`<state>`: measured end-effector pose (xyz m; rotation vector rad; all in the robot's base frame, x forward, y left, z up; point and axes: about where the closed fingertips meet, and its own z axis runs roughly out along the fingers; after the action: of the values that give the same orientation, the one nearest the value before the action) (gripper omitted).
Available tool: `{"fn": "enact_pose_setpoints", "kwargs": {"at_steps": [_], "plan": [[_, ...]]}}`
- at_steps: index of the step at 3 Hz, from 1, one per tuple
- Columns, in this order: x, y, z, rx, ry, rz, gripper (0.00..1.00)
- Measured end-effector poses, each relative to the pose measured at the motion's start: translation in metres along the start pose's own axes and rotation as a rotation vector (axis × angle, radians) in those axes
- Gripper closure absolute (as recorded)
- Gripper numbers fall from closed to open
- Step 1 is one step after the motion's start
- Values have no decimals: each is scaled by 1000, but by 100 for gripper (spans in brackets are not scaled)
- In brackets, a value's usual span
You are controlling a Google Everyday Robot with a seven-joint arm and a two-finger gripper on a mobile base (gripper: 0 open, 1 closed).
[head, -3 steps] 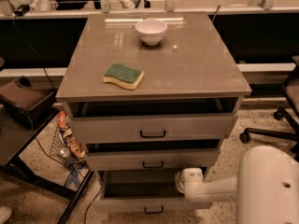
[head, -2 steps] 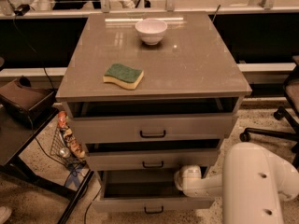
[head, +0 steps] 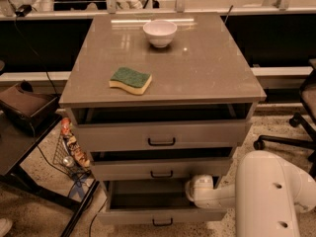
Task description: Open bottom drawer
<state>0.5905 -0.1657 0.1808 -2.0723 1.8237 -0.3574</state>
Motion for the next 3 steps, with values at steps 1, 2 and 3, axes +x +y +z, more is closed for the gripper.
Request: {"fn": "enact_pose_setpoints", "kwargs": {"at_steps": [1,2,3], "plan": [[7,38,6,-85,12,14,100],[35,96,-8,-204,23,58,100],[37,96,-8,-212,23,62,100]]}}
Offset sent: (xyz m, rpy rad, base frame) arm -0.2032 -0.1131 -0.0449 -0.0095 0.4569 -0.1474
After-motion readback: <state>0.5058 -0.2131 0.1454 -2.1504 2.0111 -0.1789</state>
